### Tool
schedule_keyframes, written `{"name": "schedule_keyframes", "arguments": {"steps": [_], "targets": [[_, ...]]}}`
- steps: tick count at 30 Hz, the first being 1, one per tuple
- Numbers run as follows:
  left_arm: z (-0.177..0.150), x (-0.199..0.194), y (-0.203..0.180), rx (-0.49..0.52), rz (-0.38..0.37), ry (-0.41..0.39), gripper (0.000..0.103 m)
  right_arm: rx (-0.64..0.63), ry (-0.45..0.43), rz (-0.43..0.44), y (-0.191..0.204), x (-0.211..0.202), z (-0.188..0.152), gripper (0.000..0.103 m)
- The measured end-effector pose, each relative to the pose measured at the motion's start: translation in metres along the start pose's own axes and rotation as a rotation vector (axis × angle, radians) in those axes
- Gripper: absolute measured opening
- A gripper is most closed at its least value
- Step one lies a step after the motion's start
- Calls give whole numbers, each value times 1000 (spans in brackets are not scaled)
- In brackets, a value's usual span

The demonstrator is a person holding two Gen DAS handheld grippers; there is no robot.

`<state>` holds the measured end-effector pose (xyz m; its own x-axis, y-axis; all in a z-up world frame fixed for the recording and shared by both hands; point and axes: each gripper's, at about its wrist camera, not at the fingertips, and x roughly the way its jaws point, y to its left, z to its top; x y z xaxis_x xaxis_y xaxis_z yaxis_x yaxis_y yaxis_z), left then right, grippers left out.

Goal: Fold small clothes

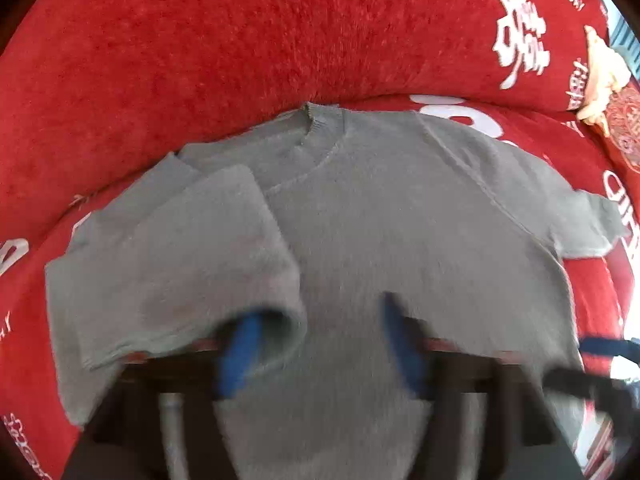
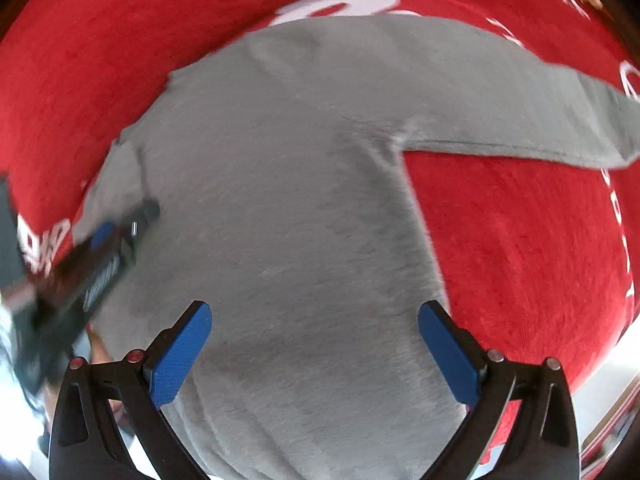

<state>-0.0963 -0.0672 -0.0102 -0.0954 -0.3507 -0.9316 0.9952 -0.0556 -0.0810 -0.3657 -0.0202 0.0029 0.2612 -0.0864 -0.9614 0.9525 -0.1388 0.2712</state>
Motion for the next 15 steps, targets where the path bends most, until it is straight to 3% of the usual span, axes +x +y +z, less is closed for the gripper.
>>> {"name": "schedule_keyframes", "arguments": {"steps": [3, 5, 10, 12, 15], "targets": [[-14, -35, 17, -5, 55, -38, 77, -64, -23, -11, 18, -4, 7, 103], [-28, -55, 44, -72, 118, -53, 77, -172, -61, -18, 48, -9, 13, 103], [-66, -64, 137, -334, 262, 38, 77, -608, -170, -59, 162, -6, 9, 103], [-80, -56, 164, -429, 272, 93, 77, -793, -200, -112, 204, 11, -2, 103], [-93, -46, 187, -531, 237, 111, 77, -1034, -242, -222, 254, 44, -20, 99]]}}
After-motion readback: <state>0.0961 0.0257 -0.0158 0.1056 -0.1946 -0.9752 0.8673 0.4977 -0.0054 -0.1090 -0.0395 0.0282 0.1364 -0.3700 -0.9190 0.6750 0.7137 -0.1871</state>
